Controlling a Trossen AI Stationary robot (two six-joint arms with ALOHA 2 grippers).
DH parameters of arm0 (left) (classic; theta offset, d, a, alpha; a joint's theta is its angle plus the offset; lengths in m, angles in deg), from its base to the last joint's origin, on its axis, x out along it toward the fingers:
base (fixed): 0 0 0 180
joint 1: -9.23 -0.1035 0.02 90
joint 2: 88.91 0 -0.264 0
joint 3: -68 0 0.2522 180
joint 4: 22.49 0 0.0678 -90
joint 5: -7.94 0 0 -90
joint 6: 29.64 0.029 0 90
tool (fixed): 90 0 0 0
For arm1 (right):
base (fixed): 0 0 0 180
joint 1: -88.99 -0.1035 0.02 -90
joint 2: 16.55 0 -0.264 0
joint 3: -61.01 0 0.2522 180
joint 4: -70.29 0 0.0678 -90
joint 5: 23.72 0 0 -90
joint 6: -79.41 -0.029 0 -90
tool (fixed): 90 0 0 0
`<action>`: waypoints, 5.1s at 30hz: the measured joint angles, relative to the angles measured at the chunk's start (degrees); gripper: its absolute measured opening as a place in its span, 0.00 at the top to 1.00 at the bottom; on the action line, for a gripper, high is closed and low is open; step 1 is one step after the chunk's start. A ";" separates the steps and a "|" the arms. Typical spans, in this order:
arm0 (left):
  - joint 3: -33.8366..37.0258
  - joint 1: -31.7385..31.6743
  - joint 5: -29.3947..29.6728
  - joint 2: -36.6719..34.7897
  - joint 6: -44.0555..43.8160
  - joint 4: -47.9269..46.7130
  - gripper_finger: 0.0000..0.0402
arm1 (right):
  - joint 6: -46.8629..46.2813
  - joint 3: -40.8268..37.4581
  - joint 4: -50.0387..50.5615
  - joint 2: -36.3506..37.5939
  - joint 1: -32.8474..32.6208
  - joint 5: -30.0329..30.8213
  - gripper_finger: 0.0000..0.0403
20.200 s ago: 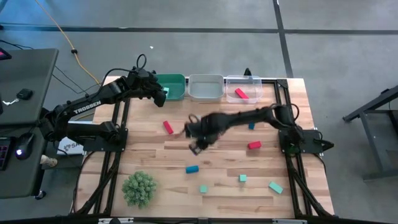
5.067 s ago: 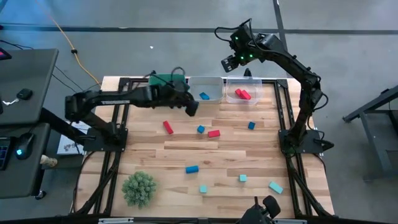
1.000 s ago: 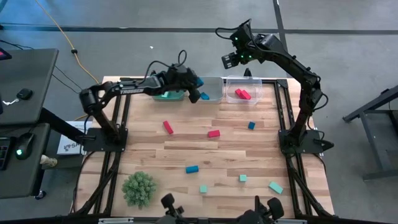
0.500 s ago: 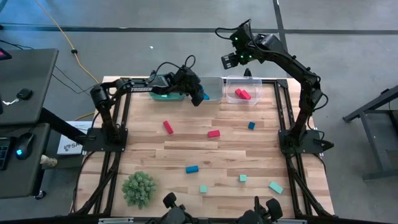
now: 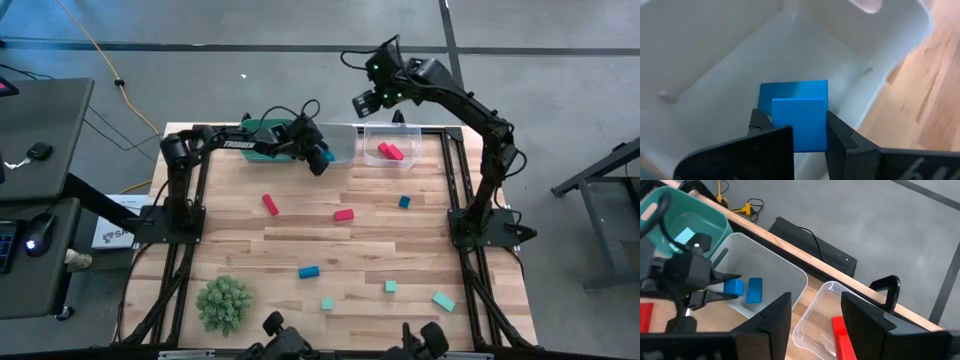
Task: Sort & place blocks by color
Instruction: Put the blue block into the gray bin, then put the light blue block into the green bin
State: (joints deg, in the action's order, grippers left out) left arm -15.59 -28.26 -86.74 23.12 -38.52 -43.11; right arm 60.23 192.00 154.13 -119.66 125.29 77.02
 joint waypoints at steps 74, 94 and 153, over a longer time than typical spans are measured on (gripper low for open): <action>-16.85 10.97 3.84 7.27 11.04 -15.04 0.67 | 1.47 0.00 6.40 0.00 -0.05 -2.19 0.60; -19.77 9.59 3.42 4.64 11.08 -15.24 0.67 | 1.25 0.00 6.81 0.00 -0.07 -4.61 0.60; -20.55 8.74 3.59 -34.39 18.08 -39.66 0.67 | -57.08 -1.93 19.91 -0.02 -60.69 -8.01 0.43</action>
State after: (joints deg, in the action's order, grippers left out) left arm -36.13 -19.52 -83.14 -11.27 -20.45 -82.76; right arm 3.15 190.07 174.05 -119.68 64.60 69.01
